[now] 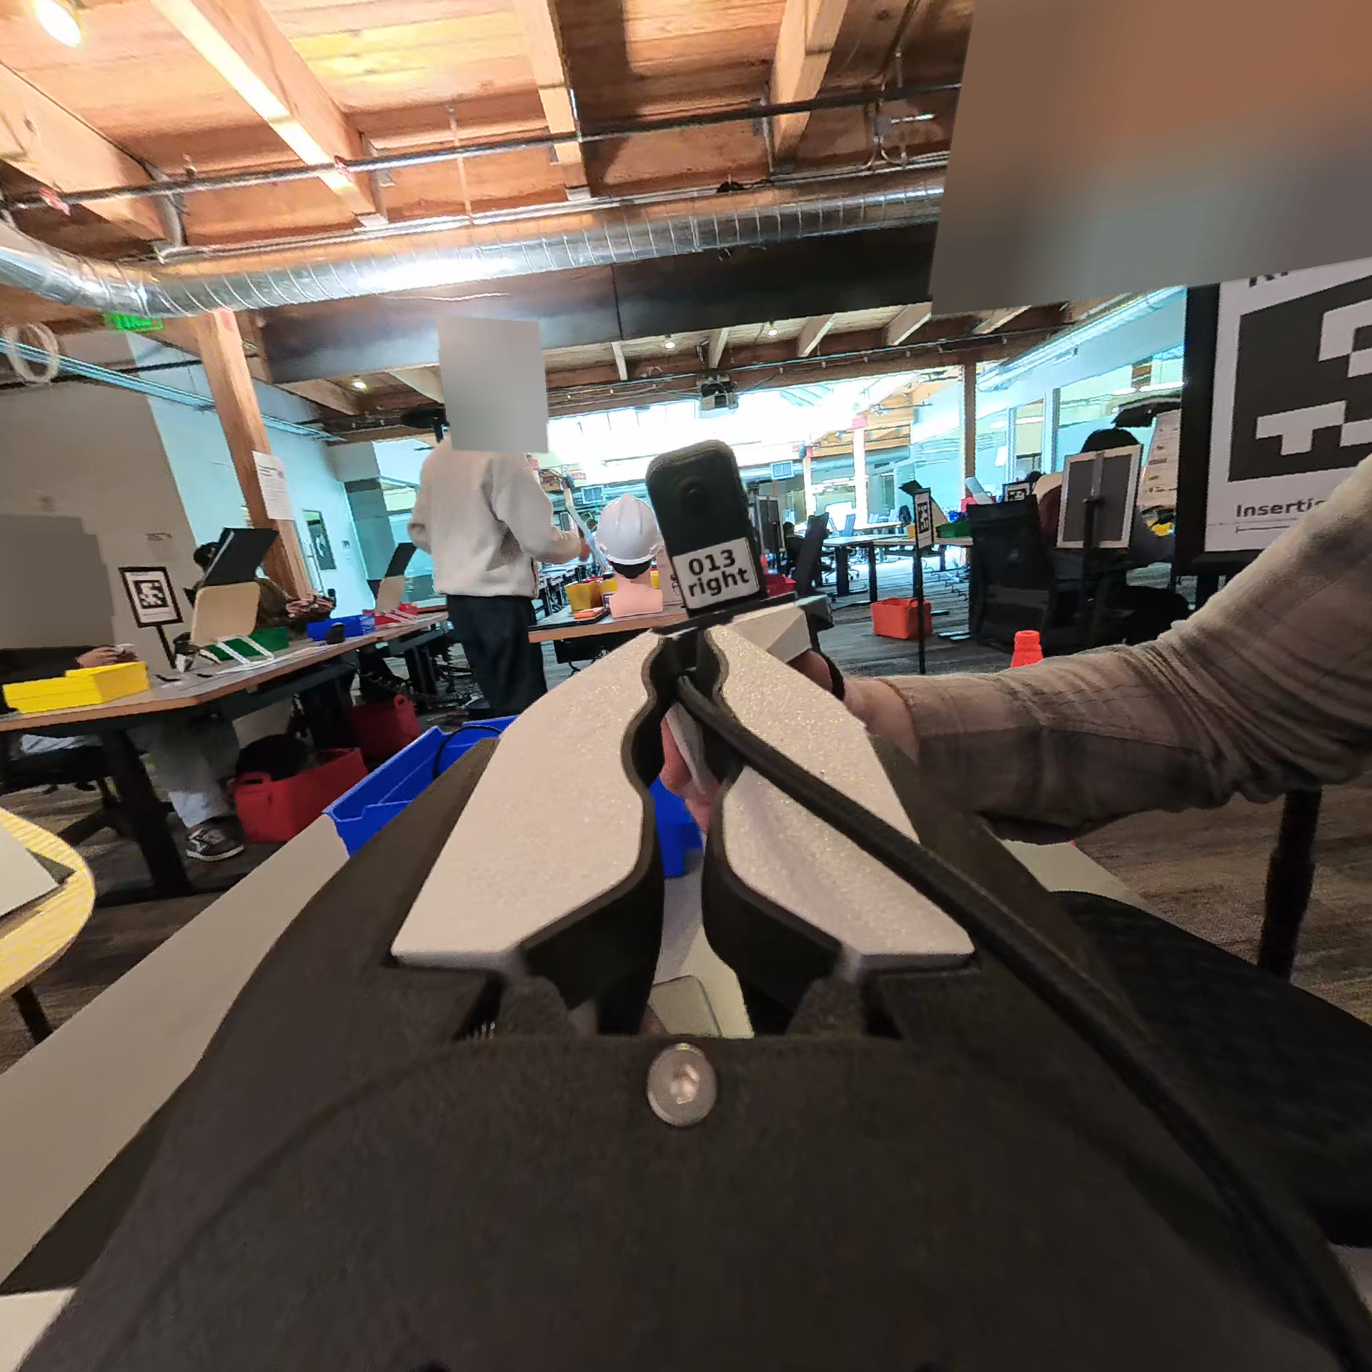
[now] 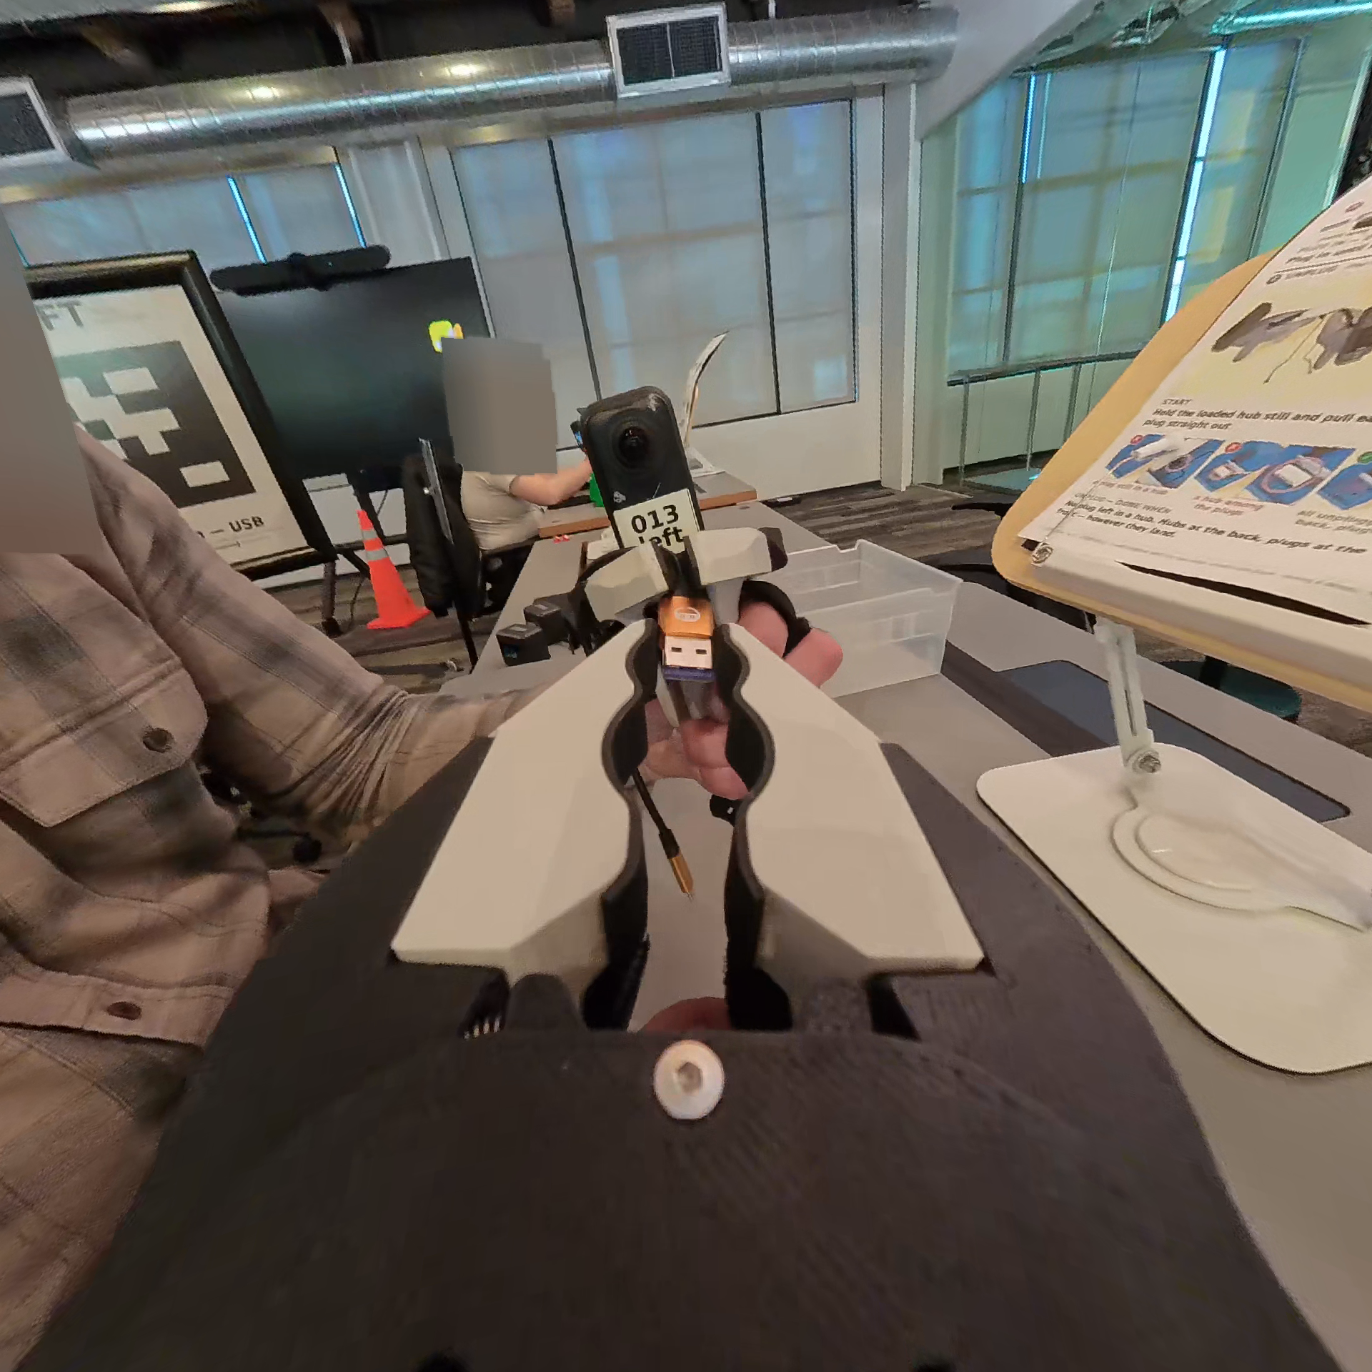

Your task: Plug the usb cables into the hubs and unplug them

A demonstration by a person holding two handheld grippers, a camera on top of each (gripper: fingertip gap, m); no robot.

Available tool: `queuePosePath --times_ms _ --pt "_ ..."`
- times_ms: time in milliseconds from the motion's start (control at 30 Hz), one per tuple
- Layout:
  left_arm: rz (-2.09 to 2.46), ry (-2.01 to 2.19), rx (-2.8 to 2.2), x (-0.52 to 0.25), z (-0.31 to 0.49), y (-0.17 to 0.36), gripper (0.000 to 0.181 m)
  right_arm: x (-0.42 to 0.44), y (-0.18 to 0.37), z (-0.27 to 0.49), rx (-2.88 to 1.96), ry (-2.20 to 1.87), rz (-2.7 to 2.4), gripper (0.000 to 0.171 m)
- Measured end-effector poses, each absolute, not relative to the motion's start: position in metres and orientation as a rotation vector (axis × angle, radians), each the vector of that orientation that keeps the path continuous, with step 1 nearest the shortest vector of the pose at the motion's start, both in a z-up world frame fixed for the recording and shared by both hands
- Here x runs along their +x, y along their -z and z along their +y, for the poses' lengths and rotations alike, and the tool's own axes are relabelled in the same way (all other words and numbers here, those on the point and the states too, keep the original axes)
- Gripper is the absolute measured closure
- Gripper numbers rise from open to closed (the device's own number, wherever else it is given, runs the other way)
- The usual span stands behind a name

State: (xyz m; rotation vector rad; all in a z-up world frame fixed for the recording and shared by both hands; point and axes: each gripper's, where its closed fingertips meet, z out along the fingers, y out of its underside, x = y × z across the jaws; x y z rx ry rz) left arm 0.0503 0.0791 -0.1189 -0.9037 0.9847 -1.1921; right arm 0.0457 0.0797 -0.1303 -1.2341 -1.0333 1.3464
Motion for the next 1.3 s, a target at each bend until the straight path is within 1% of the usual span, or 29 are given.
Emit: queuePosePath --times_ms 100,200,367,467,500,567,667,1000,1300 --pt "0.993 1.187 -0.899 0.051 0.077 0.118 0.175 0.046 0.129 0.078 -1.219 -1.355 -1.032 0.158" --pt "0.999 1.18 -0.919 0.052 0.078 0.119 0.175 0.048 0.129 0.078 -1.214 -1.275 -1.072 0.158" --pt "1.037 1.176 -0.983 0.052 0.08 0.122 0.156 0.049 0.131 0.075 -1.221 -1.148 -1.183 0.158" --pt "1.118 1.147 -1.017 0.055 0.076 0.129 0.152 0.05 0.131 0.072 -1.22 -1.079 -1.251 0.158" --pt "1.136 1.152 -1.02 0.056 0.073 0.129 0.151 0.051 0.131 0.071 -1.22 -1.056 -1.278 0.158" --pt "1.154 1.144 -1.023 0.057 0.071 0.13 0.16 0.051 0.134 0.07 -1.224 -0.994 -1.339 0.158" --pt "1.171 1.159 -1.027 0.059 0.067 0.13 0.165 0.052 0.137 0.069 -1.235 -0.92 -1.415 0.158" --pt "1.205 1.143 -1.09 0.065 0.067 0.136 0.166 0.057 0.143 0.069 -1.249 -0.737 -1.531 0.158" --pt "1.233 1.094 -1.141 0.07 0.069 0.143 0.166 0.061 0.149 0.072 -1.27 -0.678 -1.552 0.159"
